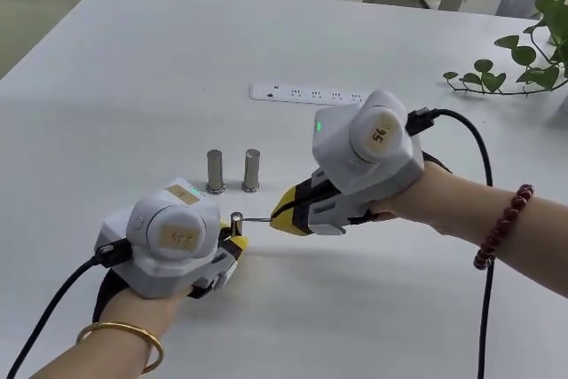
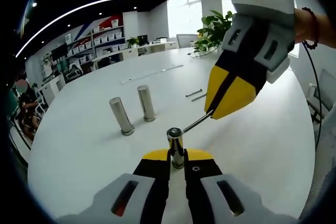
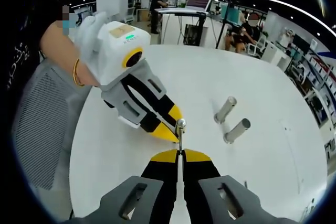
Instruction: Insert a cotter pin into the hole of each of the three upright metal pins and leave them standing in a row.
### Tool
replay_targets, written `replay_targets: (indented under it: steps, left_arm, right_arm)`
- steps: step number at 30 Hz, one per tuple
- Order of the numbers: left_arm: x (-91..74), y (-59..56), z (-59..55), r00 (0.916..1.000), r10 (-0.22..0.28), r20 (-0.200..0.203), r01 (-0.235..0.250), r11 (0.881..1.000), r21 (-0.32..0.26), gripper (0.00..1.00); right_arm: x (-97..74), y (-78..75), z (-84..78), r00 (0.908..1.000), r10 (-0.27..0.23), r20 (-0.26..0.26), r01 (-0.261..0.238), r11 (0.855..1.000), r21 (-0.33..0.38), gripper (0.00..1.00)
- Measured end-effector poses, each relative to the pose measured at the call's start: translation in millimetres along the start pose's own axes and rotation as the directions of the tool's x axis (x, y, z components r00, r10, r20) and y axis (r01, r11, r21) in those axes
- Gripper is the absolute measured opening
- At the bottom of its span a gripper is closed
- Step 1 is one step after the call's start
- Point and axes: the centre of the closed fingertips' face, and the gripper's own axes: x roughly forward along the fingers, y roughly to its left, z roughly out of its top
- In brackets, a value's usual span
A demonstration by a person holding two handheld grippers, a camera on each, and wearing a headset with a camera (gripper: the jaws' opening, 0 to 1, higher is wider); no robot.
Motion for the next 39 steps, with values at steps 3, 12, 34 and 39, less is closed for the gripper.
replay_targets:
  steps: [3, 12, 34, 39]
  left_arm:
    - [0.4, 0.1, 0.1, 1.0000, -0.002, 0.000, 0.002, 1.000, 0.001, 0.06]
    - [0.8, -1.1, 0.0, 0.9999, -0.013, 0.002, 0.013, 1.000, -0.001, 0.06]
    - [0.1, -2.9, -0.1, 0.9999, -0.010, 0.004, 0.010, 0.999, 0.039, 0.06]
    - [0.1, -2.2, -0.2, 1.0000, -0.004, 0.003, 0.003, 1.000, 0.030, 0.06]
  right_arm:
    - [0.7, 0.1, -1.0, 1.0000, 0.001, -0.001, -0.001, 1.000, 0.002, 0.00]
    - [0.7, -1.3, -0.4, 0.9999, -0.003, 0.010, 0.002, 1.000, 0.010, 0.00]
    - [12.6, 0.5, -0.6, 0.9997, 0.018, 0.018, -0.017, 1.000, -0.015, 0.00]
    - [15.9, -0.1, 2.2, 0.9996, 0.019, 0.020, -0.019, 0.999, -0.029, 0.00]
